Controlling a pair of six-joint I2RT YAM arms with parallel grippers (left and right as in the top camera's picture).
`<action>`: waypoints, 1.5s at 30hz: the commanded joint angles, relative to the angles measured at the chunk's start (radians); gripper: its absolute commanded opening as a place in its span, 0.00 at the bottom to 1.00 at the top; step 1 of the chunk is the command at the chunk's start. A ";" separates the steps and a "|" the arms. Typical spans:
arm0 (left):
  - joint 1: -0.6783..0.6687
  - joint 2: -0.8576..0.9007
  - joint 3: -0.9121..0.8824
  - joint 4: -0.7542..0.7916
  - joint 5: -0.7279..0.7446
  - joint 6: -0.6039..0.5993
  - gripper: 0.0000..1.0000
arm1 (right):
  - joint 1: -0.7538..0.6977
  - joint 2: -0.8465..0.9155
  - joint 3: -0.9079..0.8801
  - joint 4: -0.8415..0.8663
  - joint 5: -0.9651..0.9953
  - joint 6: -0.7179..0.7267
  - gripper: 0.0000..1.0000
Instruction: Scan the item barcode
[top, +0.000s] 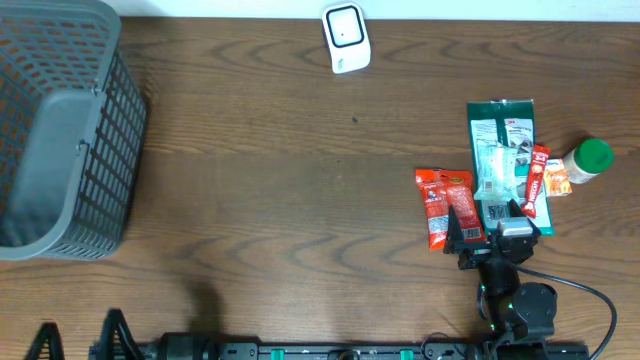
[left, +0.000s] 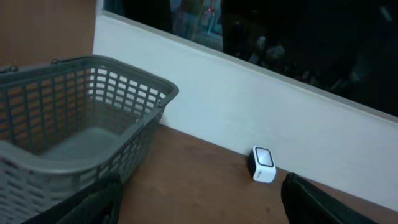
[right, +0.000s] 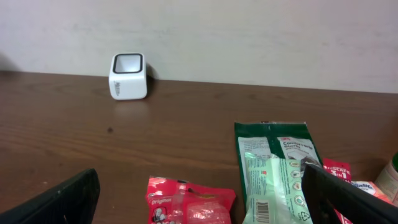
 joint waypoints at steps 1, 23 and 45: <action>0.005 -0.080 -0.094 0.002 -0.016 0.008 0.81 | 0.006 -0.006 -0.002 -0.004 0.002 -0.010 0.99; 0.004 -0.183 -0.807 1.089 0.060 0.004 0.81 | 0.006 -0.006 -0.002 -0.004 0.002 -0.010 0.99; 0.004 -0.183 -1.321 1.360 0.088 0.000 0.82 | 0.006 -0.006 -0.002 -0.004 0.002 -0.010 0.99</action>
